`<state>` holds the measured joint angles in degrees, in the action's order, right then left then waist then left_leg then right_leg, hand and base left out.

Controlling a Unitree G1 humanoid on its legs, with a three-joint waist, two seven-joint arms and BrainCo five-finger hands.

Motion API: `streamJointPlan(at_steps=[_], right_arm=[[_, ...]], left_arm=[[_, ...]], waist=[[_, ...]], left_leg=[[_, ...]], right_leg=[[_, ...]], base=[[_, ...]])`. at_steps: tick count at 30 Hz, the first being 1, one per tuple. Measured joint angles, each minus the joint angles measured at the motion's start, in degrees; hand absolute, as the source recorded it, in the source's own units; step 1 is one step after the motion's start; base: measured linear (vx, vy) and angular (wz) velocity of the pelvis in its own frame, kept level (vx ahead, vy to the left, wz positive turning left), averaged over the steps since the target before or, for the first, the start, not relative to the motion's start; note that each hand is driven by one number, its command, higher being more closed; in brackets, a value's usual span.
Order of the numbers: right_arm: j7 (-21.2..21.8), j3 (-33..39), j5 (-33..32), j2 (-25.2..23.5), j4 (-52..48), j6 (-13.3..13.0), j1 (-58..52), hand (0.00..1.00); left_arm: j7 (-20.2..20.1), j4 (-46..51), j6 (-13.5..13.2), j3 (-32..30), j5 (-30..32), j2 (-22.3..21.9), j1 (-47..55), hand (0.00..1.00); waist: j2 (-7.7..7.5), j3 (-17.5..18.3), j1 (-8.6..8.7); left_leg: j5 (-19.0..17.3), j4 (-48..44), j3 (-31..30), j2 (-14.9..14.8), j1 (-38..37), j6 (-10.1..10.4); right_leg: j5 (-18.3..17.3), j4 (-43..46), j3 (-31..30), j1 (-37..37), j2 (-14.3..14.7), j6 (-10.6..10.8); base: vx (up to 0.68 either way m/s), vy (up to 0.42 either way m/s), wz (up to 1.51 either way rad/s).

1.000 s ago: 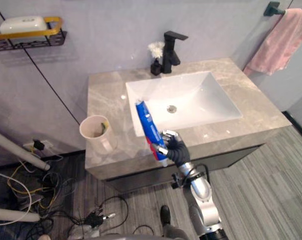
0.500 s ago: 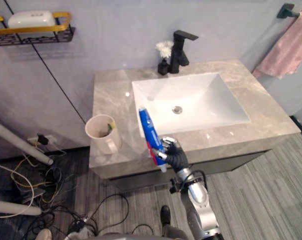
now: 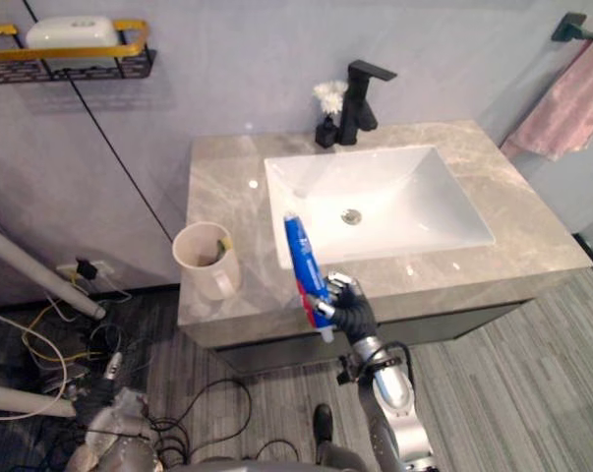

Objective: Organize washtable

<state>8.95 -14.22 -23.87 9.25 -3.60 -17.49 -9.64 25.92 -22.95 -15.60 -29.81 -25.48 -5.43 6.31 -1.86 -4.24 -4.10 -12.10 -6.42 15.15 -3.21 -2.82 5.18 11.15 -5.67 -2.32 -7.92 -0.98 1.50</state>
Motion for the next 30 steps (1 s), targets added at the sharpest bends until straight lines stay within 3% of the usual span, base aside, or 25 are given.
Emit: streamJointPlan(at_steps=[5,12,21,30], right_arm=[[-0.25,0.06,1.91,-0.01,0.00,-0.15,0.07,1.00],[-0.39,0.12,3.32,-0.10,0.00,-0.19,0.18,1.00],[-1.33,0.19,4.45,-0.76,0.00,-1.23,0.25,1.00],[-1.53,0.21,6.62,-1.32,0.01,-2.38,0.50,1.00]], left_arm=[[4.51,11.32,-0.46,-1.19,7.83,-0.21,0.51,0.00],[6.77,22.46,-1.62,-1.15,10.79,-0.23,0.53,0.00],[6.67,37.98,-3.90,1.69,17.66,-0.01,1.42,0.00],[5.40,47.76,-6.67,4.21,19.74,0.19,1.61,0.00]], waist=[[0.01,0.03,-0.08],[0.03,0.09,-0.11],[0.17,0.21,-0.13],[0.94,1.38,-0.12]], left_leg=[[-0.01,-0.01,0.22,0.02,-0.05,-0.01],[-0.02,-0.19,0.56,-0.06,-0.14,-0.03],[-0.02,-0.47,0.47,-0.16,-0.13,-0.02],[-0.03,-0.48,0.35,-0.15,-0.45,-0.03]], right_leg=[[0.00,0.01,-0.21,-0.03,0.03,0.00],[0.09,0.01,-0.69,-0.03,0.21,-0.10],[0.14,0.02,-0.64,0.15,0.23,-0.16],[0.13,0.02,-0.52,0.52,0.20,-0.15]], base=[[0.00,0.000,0.00],[-0.01,-0.001,-0.03],[0.00,0.000,0.00],[0.00,0.000,0.00]])
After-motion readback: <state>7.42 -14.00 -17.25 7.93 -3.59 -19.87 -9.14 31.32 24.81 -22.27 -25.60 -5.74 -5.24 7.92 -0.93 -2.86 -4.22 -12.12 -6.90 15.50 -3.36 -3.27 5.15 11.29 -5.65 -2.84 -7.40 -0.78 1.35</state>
